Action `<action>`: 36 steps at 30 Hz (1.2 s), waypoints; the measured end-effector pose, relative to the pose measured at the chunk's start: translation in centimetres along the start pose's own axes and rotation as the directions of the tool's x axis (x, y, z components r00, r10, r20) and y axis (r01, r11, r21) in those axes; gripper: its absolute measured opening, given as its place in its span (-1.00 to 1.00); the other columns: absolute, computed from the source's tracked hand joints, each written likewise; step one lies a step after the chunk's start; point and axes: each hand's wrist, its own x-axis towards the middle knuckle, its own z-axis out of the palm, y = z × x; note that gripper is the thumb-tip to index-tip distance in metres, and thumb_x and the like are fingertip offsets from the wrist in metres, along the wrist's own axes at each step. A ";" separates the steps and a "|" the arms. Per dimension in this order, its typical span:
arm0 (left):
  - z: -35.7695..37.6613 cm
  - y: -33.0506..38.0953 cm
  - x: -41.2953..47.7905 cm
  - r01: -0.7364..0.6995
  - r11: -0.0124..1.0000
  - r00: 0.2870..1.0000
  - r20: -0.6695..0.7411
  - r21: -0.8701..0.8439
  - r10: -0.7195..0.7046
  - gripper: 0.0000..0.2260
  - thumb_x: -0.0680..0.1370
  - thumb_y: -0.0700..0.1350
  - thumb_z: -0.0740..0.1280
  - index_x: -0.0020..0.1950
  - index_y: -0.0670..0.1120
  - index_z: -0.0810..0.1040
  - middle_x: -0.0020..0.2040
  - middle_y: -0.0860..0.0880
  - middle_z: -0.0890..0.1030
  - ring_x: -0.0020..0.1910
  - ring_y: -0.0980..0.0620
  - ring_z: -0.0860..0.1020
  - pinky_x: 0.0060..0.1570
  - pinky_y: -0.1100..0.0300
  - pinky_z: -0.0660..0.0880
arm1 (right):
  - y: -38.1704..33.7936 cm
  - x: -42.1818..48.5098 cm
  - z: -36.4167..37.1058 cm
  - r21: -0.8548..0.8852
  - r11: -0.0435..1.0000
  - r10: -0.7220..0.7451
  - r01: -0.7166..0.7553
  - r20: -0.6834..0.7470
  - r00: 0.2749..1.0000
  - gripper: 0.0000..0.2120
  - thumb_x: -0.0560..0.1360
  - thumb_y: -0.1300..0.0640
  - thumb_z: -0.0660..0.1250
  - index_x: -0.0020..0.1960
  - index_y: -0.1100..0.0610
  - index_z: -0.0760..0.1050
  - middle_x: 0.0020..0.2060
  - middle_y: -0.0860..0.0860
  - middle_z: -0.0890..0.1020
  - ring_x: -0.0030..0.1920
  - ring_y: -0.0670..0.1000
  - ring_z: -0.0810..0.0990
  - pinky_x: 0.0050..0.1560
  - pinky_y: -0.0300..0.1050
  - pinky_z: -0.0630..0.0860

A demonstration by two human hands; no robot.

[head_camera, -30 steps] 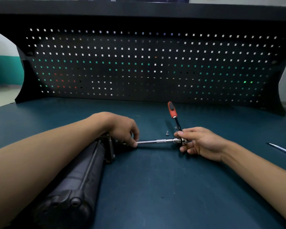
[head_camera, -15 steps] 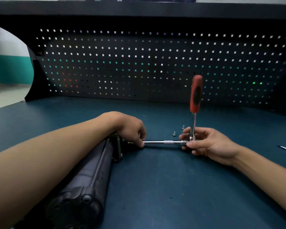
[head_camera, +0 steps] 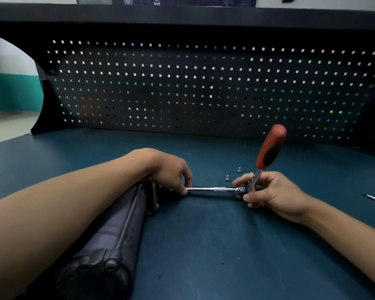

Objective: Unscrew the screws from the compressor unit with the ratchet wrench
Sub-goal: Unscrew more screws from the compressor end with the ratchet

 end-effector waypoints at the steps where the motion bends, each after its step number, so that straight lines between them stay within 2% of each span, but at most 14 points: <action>1: 0.0 0.0 0.1 0.002 1.000 1.000 -0.002 0.007 -0.002 -0.93 0.57 0.06 0.38 0.01 0.11 0.55 -0.12 0.05 0.64 -0.25 0.15 0.53 -0.26 0.23 0.40 | 0.1 -0.1 0.2 -0.035 0.999 -0.025 0.024 -0.017 1.000 -0.66 0.39 0.61 0.35 -0.03 0.25 0.67 -0.13 0.01 0.71 -0.17 -0.02 0.68 -0.31 -0.21 0.59; 2: 0.0 -0.1 0.1 0.004 1.000 1.000 -0.006 0.017 -0.004 -0.93 0.57 0.06 0.38 0.00 0.10 0.56 -0.15 0.07 0.63 -0.26 0.16 0.52 -0.27 0.24 0.39 | 0.1 -0.1 0.4 -0.081 0.995 -0.060 0.058 -0.031 0.998 -0.66 0.39 0.62 0.34 -0.07 0.24 0.67 -0.09 -0.01 0.72 -0.19 -0.06 0.66 -0.30 -0.21 0.60; 4: 0.1 -0.2 0.1 0.014 0.999 1.000 -0.012 0.030 -0.014 -0.91 0.58 0.06 0.37 -0.02 0.07 0.58 -0.19 0.12 0.60 -0.27 0.18 0.51 -0.29 0.25 0.39 | 0.1 -0.2 0.8 -0.208 0.967 -0.150 0.145 -0.010 0.989 -0.69 0.42 0.62 0.31 -0.12 0.27 0.66 0.02 -0.01 0.71 -0.09 -0.13 0.66 -0.29 -0.20 0.60; 6: 0.1 -0.3 0.2 0.021 0.999 1.000 -0.019 0.048 -0.020 -0.88 0.58 0.07 0.36 -0.03 0.05 0.59 -0.20 0.13 0.59 -0.27 0.17 0.51 -0.27 0.23 0.40 | 0.1 -0.2 1.2 -0.324 0.921 -0.214 0.214 0.035 0.976 -0.70 0.44 0.61 0.29 -0.07 0.29 0.66 0.10 0.03 0.68 0.01 -0.14 0.65 -0.30 -0.23 0.57; 9: 0.2 -0.2 0.2 0.020 0.999 1.000 -0.024 0.050 -0.019 -0.89 0.58 0.08 0.36 -0.06 0.06 0.59 -0.21 0.11 0.60 -0.27 0.15 0.52 -0.28 0.22 0.41 | 0.2 0.0 0.8 -0.367 0.909 -0.195 0.196 0.040 0.980 -0.67 0.47 0.54 0.33 0.08 0.22 0.67 0.13 0.13 0.67 -0.14 0.00 0.61 -0.31 -0.23 0.51; 11: 0.2 -0.1 0.2 0.017 0.999 1.000 -0.023 0.039 -0.016 -0.88 0.57 0.08 0.37 -0.12 0.08 0.57 -0.22 0.11 0.61 -0.26 0.11 0.54 -0.26 0.21 0.42 | 0.2 0.0 0.4 -0.337 0.927 -0.161 0.165 0.038 0.986 -0.71 0.49 0.43 0.41 0.14 0.17 0.65 0.10 0.12 0.69 -0.19 -0.04 0.59 -0.28 -0.22 0.52; 13: 0.1 -0.1 0.1 0.016 0.999 1.000 -0.019 0.033 -0.016 -0.87 0.57 0.08 0.38 -0.14 0.09 0.57 -0.22 0.10 0.62 -0.24 0.09 0.56 -0.24 0.20 0.44 | 0.3 0.3 0.4 -0.252 0.962 -0.109 0.104 -0.005 0.994 -0.72 0.48 0.36 0.45 0.15 0.14 0.64 0.10 0.04 0.71 -0.15 -0.10 0.60 -0.26 -0.23 0.52; 18: -0.2 0.1 -0.1 0.014 0.999 1.000 -0.022 0.034 -0.013 -0.89 0.56 0.06 0.39 -0.08 0.06 0.57 -0.19 0.08 0.63 -0.28 0.12 0.54 -0.30 0.23 0.42 | -0.7 1.3 1.2 -0.101 0.992 0.057 -0.072 -0.143 0.988 -0.77 0.48 0.12 0.48 0.13 0.12 0.65 0.01 0.03 0.74 -0.24 -0.23 0.62 -0.41 -0.34 0.42; 21: -0.2 0.5 -0.3 0.006 0.999 1.000 -0.026 0.053 -0.004 -0.89 0.56 0.06 0.40 -0.05 0.04 0.56 -0.16 0.06 0.63 -0.24 0.09 0.54 -0.28 0.22 0.42 | -1.0 1.6 1.6 -0.092 0.987 0.106 -0.128 -0.210 0.972 -0.71 0.50 -0.03 0.44 0.10 0.15 0.64 -0.10 0.02 0.75 -0.35 -0.14 0.62 -0.52 -0.33 0.31; 24: -0.1 1.2 -0.6 -0.016 0.998 0.999 -0.034 0.068 0.019 -0.88 0.56 0.06 0.39 -0.02 0.04 0.56 -0.14 0.05 0.62 -0.21 0.06 0.54 -0.28 0.22 0.40 | -1.3 1.7 1.6 -0.171 0.971 0.128 -0.167 -0.222 0.967 -0.67 0.52 -0.11 0.40 0.05 0.15 0.67 -0.17 0.02 0.72 -0.46 -0.08 0.54 -0.56 -0.31 0.24; 27: 0.0 2.1 -0.7 -0.055 0.995 0.998 -0.037 0.087 0.058 -0.88 0.57 0.07 0.38 -0.04 0.04 0.55 -0.13 0.04 0.63 -0.20 0.06 0.54 -0.29 0.22 0.39 | -1.8 1.6 0.9 -0.176 0.957 0.203 -0.232 -0.171 0.964 -0.66 0.58 -0.13 0.32 0.03 0.15 0.65 -0.27 0.06 0.71 -0.55 -0.07 0.44 -0.65 -0.31 0.16; 31: 0.2 2.7 -0.9 -0.096 0.989 0.994 -0.033 0.109 0.101 -0.88 0.57 0.07 0.37 -0.10 0.07 0.50 -0.19 0.10 0.57 -0.23 0.11 0.50 -0.28 0.20 0.37 | -2.4 1.3 -0.2 -0.171 0.930 0.325 -0.326 -0.037 0.945 -0.57 0.62 -0.14 0.23 0.08 0.23 0.59 -0.22 0.25 0.70 -0.60 -0.04 0.36 -0.68 -0.32 0.13; 36: 0.3 2.9 -1.1 -0.109 0.990 0.993 -0.032 0.094 0.112 -0.87 0.56 0.05 0.39 -0.08 0.03 0.52 -0.17 0.06 0.58 -0.19 0.03 0.52 -0.20 0.14 0.42 | -2.7 1.1 -0.9 -0.146 0.897 0.430 -0.418 0.067 0.900 -0.57 0.54 -0.15 0.29 0.07 0.24 0.54 -0.34 0.18 0.60 -0.62 -0.07 0.32 -0.69 -0.33 0.13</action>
